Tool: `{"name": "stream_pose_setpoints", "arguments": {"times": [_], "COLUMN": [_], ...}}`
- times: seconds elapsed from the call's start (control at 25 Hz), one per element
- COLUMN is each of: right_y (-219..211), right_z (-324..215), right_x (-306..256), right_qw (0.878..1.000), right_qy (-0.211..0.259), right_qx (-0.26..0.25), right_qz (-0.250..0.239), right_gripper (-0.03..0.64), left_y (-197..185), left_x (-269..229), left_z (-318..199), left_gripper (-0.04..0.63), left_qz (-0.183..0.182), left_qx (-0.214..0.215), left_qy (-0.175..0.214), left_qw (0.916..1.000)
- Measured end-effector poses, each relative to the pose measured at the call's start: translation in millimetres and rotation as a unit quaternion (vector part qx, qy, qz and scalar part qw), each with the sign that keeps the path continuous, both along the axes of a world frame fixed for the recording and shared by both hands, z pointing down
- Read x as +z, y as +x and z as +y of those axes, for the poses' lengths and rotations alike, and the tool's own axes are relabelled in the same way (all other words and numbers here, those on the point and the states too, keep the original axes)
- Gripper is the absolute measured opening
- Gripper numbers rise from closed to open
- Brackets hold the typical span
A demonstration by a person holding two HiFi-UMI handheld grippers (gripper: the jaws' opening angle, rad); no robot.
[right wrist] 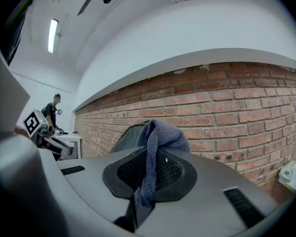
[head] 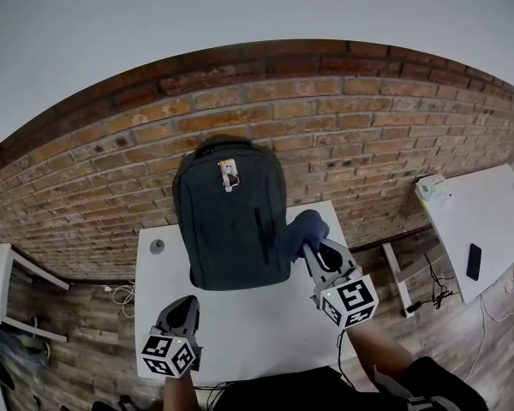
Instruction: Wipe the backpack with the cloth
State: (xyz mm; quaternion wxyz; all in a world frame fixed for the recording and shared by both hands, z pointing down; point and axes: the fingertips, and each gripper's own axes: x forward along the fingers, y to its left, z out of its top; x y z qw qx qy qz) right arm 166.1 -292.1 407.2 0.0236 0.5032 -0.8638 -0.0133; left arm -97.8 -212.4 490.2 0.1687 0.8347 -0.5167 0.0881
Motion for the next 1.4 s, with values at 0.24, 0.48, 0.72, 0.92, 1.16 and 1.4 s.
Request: {"name": "stream_pose_setpoints", "arguments": {"times": [0.24,0.48,0.72,0.92,1.16,1.4], "right_y": [8.8,12.7,13.7,16.3,17.6,3.8], "right_z": [-61.1,-122.3,-171.8,-193.2,-208.7,-223.9], "right_x": [-23.8,-41.7,-43.2,-33.8,-21.3,-12.8], "right_qw": [0.999,0.996,0.993,0.989,0.981,0.972], "right_qy": [0.004,-0.003,-0.023,-0.043,-0.062,-0.067], "right_qx": [0.016,0.014,0.031,0.020,-0.001,-0.019], "right_qz": [0.040,0.086,0.110,0.139,0.185,0.225], "right_gripper": [0.023,0.023,0.022,0.021,0.021,0.021], "left_y": [-21.3,-47.6,-67.5,-73.5,-70.2,-68.6], "left_x": [2.2,1.4,8.6,14.5,24.9,30.3], "left_z": [-7.7,-16.1,-24.3,-32.6,-38.8,-40.5], "left_gripper": [-0.005,-0.005,-0.005,-0.005,-0.005,-0.005], "left_qz": [0.004,0.006,0.010,0.013,0.014,0.018], "left_qx": [0.000,-0.006,-0.015,-0.013,-0.008,-0.009], "left_qy": [0.001,0.004,-0.005,-0.014,-0.026,-0.031], "left_qw": [1.0000,1.0000,0.9998,0.9997,0.9995,0.9993]}}
